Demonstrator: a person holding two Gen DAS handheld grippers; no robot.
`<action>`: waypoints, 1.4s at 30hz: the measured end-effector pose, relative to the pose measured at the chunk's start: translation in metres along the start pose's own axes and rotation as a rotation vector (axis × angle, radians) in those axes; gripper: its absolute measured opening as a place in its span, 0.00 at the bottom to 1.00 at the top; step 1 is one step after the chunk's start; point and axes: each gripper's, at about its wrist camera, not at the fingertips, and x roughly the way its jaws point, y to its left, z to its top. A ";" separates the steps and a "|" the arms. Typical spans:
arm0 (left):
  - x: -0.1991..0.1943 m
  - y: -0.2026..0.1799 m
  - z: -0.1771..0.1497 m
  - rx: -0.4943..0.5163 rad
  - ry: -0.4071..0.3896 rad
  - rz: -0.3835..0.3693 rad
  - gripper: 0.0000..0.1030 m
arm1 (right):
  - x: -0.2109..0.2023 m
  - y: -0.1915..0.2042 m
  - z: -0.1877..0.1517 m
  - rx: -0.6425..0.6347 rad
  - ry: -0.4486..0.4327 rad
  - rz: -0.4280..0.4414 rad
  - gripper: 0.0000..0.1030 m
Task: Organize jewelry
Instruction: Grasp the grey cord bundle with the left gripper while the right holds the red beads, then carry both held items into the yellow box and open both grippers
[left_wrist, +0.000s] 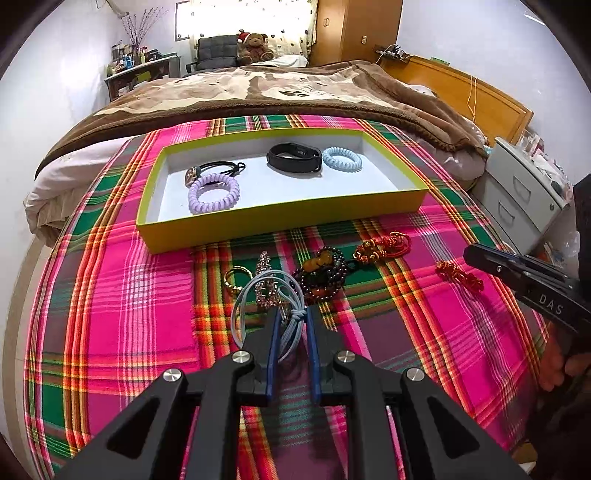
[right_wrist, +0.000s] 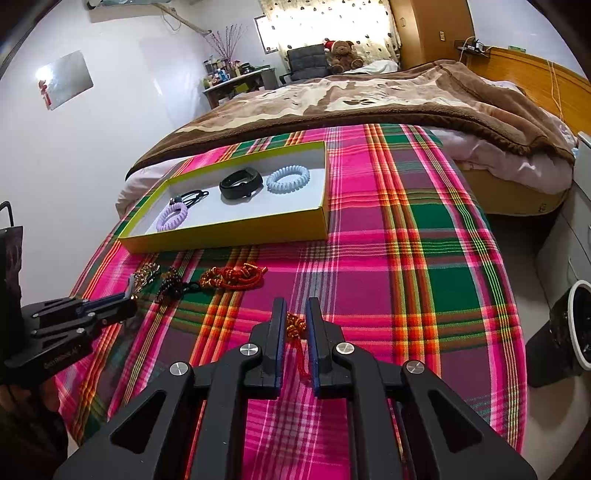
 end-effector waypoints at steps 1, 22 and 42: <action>-0.002 0.002 0.000 -0.010 -0.003 -0.004 0.14 | 0.000 0.000 0.000 0.000 0.000 -0.001 0.10; -0.026 0.041 -0.012 -0.121 -0.036 -0.107 0.14 | 0.007 -0.003 -0.001 -0.074 0.072 0.023 0.18; -0.037 0.052 0.005 -0.102 -0.072 -0.091 0.14 | 0.027 0.018 -0.002 -0.219 0.142 -0.101 0.16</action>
